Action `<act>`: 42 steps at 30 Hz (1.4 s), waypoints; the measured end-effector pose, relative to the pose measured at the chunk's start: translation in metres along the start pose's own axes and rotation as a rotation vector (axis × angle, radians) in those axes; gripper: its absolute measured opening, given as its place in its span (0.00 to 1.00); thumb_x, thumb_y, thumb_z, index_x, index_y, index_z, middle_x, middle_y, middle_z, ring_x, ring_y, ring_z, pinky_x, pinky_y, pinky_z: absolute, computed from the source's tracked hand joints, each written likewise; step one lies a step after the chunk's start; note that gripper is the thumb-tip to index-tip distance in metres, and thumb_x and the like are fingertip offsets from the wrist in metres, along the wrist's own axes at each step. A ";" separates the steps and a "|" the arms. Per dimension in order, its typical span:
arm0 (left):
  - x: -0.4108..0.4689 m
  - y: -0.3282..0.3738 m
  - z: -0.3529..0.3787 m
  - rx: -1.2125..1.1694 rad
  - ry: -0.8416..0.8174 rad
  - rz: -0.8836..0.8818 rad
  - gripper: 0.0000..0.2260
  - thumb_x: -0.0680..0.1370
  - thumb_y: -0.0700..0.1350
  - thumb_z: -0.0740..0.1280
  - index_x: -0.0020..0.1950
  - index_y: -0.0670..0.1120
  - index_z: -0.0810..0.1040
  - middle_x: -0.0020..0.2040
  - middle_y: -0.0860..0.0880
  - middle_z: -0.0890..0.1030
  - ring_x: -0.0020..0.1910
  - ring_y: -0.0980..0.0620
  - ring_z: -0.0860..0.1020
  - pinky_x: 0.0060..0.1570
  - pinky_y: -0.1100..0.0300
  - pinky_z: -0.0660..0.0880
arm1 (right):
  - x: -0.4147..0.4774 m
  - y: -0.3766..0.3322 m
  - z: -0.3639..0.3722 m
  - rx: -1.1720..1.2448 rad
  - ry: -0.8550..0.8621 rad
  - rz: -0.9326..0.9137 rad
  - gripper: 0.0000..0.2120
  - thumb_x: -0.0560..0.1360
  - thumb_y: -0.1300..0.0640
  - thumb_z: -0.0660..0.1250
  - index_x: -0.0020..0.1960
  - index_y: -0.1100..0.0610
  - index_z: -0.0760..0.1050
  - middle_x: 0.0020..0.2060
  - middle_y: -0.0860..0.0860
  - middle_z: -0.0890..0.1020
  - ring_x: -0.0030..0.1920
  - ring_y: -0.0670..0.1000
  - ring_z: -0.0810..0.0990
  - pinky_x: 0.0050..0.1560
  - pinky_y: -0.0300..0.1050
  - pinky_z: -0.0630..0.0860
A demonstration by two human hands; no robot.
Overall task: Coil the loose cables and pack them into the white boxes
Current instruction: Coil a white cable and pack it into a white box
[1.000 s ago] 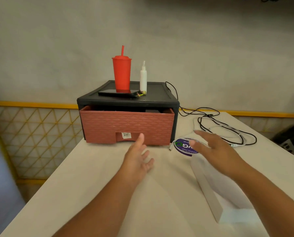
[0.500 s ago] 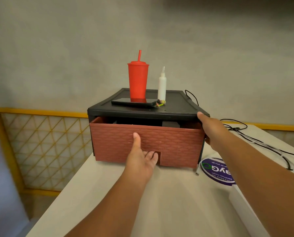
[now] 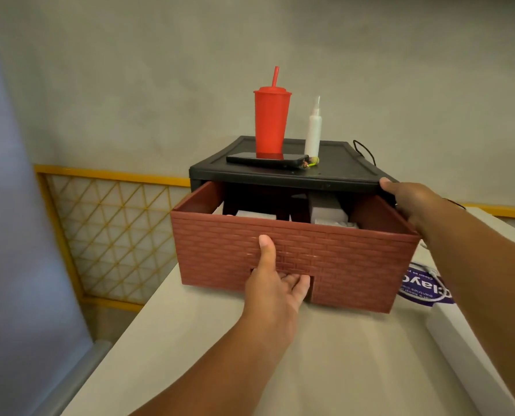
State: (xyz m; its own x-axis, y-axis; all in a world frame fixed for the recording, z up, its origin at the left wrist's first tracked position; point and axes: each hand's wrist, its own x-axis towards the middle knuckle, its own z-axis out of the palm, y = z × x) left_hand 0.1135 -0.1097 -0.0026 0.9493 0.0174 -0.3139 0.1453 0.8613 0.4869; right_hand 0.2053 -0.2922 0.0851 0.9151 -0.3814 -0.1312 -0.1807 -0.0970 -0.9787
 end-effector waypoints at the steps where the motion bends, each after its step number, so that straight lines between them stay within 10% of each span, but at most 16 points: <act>1: -0.009 0.000 -0.002 -0.013 0.001 -0.010 0.30 0.71 0.55 0.68 0.69 0.45 0.65 0.63 0.40 0.75 0.63 0.42 0.74 0.65 0.47 0.70 | -0.001 -0.001 -0.001 -0.019 -0.005 0.000 0.16 0.77 0.47 0.63 0.55 0.59 0.70 0.35 0.57 0.73 0.33 0.56 0.73 0.34 0.47 0.71; 19: -0.097 -0.003 -0.034 0.003 0.058 -0.020 0.25 0.64 0.53 0.68 0.56 0.41 0.75 0.51 0.40 0.82 0.51 0.44 0.81 0.51 0.50 0.78 | 0.002 0.008 -0.007 0.002 0.003 -0.002 0.21 0.77 0.45 0.62 0.62 0.59 0.69 0.41 0.54 0.75 0.38 0.54 0.75 0.37 0.48 0.73; 31: -0.120 -0.028 -0.061 0.432 0.053 -0.022 0.06 0.75 0.45 0.68 0.43 0.45 0.73 0.39 0.47 0.76 0.42 0.51 0.76 0.42 0.58 0.75 | -0.090 0.095 -0.100 -0.809 -0.106 -0.342 0.13 0.78 0.53 0.61 0.58 0.56 0.77 0.58 0.56 0.79 0.57 0.57 0.76 0.59 0.50 0.69; 34: -0.131 -0.038 -0.062 0.490 -0.002 -0.027 0.06 0.76 0.44 0.67 0.42 0.44 0.73 0.37 0.48 0.76 0.39 0.52 0.76 0.40 0.60 0.74 | -0.104 0.122 -0.125 -0.831 -0.187 -0.306 0.16 0.70 0.45 0.70 0.56 0.48 0.77 0.64 0.54 0.74 0.64 0.55 0.72 0.66 0.49 0.65; 38: -0.143 -0.051 -0.066 0.696 -0.094 0.094 0.05 0.73 0.42 0.71 0.41 0.45 0.74 0.36 0.49 0.76 0.38 0.53 0.75 0.41 0.62 0.74 | -0.121 0.143 -0.133 -0.729 -0.176 -0.273 0.17 0.79 0.57 0.59 0.68 0.51 0.69 0.72 0.49 0.63 0.71 0.50 0.62 0.65 0.36 0.53; 42: -0.159 -0.062 -0.071 1.087 -0.178 0.247 0.03 0.74 0.46 0.70 0.44 0.51 0.76 0.41 0.54 0.78 0.41 0.57 0.75 0.41 0.70 0.69 | -0.146 0.156 -0.123 -0.825 -0.032 -0.255 0.19 0.81 0.56 0.54 0.72 0.53 0.63 0.74 0.52 0.58 0.74 0.53 0.57 0.73 0.46 0.51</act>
State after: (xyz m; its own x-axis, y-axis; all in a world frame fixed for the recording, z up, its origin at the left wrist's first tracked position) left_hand -0.0666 -0.1297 -0.0403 0.9992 -0.0217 -0.0321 0.0309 -0.0558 0.9980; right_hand -0.0011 -0.3643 -0.0287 0.9707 -0.2327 0.0603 -0.1616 -0.8173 -0.5530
